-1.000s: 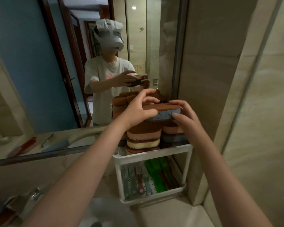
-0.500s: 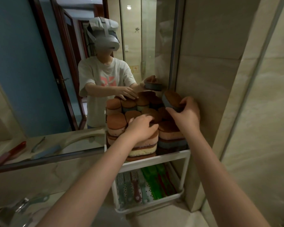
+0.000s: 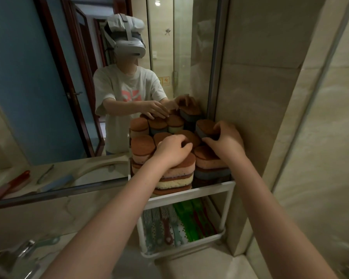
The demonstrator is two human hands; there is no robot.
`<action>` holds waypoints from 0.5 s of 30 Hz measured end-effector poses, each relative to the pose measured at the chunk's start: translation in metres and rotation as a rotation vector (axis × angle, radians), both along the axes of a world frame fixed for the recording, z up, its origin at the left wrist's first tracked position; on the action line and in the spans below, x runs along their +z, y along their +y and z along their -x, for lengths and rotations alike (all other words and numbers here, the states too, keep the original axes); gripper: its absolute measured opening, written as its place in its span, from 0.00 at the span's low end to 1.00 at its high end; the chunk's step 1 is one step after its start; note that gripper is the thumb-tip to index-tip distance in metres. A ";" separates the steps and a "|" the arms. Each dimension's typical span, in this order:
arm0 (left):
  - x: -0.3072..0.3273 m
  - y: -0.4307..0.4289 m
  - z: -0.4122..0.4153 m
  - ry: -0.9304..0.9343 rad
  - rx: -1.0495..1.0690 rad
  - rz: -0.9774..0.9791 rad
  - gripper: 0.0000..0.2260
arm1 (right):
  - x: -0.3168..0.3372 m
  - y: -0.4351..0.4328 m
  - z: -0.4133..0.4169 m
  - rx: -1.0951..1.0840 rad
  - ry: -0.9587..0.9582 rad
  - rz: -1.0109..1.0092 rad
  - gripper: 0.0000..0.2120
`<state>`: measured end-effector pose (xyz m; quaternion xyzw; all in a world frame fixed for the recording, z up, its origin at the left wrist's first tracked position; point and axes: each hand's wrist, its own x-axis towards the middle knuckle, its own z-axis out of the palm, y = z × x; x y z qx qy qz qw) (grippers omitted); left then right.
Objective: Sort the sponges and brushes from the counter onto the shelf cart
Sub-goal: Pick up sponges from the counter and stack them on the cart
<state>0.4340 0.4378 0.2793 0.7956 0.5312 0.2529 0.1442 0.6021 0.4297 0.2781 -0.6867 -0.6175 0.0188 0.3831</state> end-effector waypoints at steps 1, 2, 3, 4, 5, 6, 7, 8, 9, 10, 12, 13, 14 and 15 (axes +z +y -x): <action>0.001 -0.002 0.001 -0.037 0.017 -0.023 0.18 | -0.002 -0.005 0.001 0.014 -0.015 -0.055 0.20; 0.002 -0.005 0.003 -0.078 0.036 -0.053 0.17 | -0.004 -0.010 0.003 0.029 -0.017 -0.099 0.19; 0.003 -0.009 0.005 -0.122 0.056 -0.089 0.16 | -0.006 -0.015 0.006 0.043 -0.012 -0.131 0.19; 0.004 -0.013 0.007 -0.165 0.077 -0.129 0.14 | -0.008 -0.021 0.010 0.058 -0.010 -0.158 0.18; 0.003 -0.019 0.011 -0.208 0.099 -0.170 0.13 | -0.009 -0.027 0.015 0.078 -0.015 -0.190 0.17; 0.003 -0.025 0.015 -0.247 0.120 -0.214 0.12 | -0.012 -0.033 0.021 0.104 -0.018 -0.229 0.16; 0.001 -0.032 0.020 -0.282 0.139 -0.261 0.11 | -0.015 -0.040 0.028 0.136 -0.018 -0.272 0.14; -0.002 -0.039 0.025 -0.314 0.154 -0.309 0.10 | -0.018 -0.047 0.036 0.170 -0.015 -0.315 0.12; -0.007 -0.047 0.032 -0.347 0.163 -0.352 0.09 | -0.023 -0.054 0.044 0.204 -0.014 -0.356 0.10; -0.012 -0.054 0.039 -0.378 0.168 -0.386 0.08 | -0.028 -0.060 0.053 0.231 -0.011 -0.383 0.09; -0.027 -0.070 0.056 -0.416 0.191 -0.430 0.06 | -0.037 -0.071 0.074 0.265 0.000 -0.396 0.09; -0.035 -0.078 0.066 -0.419 0.217 -0.448 0.06 | -0.042 -0.076 0.085 0.282 -0.002 -0.399 0.08; -0.044 -0.086 0.077 -0.423 0.248 -0.463 0.05 | -0.047 -0.081 0.097 0.315 -0.001 -0.408 0.08; -0.053 -0.094 0.089 -0.435 0.282 -0.466 0.05 | -0.053 -0.087 0.110 0.365 0.012 -0.418 0.07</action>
